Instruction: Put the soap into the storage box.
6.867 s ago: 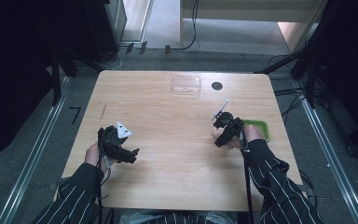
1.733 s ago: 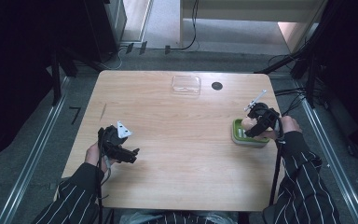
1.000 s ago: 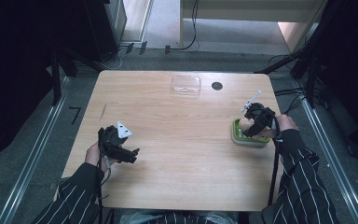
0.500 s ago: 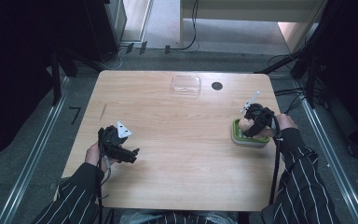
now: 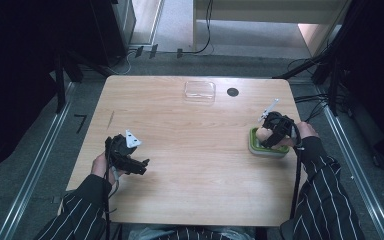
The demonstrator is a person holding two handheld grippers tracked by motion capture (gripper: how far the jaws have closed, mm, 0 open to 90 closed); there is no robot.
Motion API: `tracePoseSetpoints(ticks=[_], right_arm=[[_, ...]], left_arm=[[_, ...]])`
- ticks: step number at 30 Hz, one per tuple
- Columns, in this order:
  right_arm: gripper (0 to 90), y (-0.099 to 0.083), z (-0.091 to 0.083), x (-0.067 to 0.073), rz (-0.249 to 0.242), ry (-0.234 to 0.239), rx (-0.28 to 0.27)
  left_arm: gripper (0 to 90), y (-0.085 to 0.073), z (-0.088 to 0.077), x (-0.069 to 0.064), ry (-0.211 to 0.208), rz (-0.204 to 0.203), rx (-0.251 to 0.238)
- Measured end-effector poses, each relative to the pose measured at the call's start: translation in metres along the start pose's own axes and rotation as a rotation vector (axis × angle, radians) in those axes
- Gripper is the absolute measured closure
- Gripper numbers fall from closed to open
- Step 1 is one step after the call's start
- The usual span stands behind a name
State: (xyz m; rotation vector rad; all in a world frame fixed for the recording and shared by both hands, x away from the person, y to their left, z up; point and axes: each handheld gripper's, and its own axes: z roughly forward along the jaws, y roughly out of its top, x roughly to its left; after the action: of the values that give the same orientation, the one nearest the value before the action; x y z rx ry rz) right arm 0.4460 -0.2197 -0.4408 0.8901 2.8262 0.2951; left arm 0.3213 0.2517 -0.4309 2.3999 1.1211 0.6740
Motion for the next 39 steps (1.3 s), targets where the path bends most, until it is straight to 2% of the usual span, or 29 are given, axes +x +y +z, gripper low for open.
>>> tracePoseSetpoints(ticks=[3,12,24,39], right_arm=[[33.0,0.000,0.003,-0.001,0.001,0.005,0.005],[33.0,0.000,0.009,0.000,-0.035,0.007,0.019],[32.6,0.001,0.010,-0.002,-0.054,0.024,0.003],[31.1,0.006,0.011,-0.003,-0.048,0.011,0.018]], left_arm=[[0.0,0.000,0.000,0.000,0.000,0.000,0.000],[0.0,0.000,0.000,0.000,0.000,-0.001,0.000],[0.0,0.000,0.001,0.001,0.004,0.000,0.005],[0.0,-0.003,0.000,0.003,0.009,-0.005,0.011]])
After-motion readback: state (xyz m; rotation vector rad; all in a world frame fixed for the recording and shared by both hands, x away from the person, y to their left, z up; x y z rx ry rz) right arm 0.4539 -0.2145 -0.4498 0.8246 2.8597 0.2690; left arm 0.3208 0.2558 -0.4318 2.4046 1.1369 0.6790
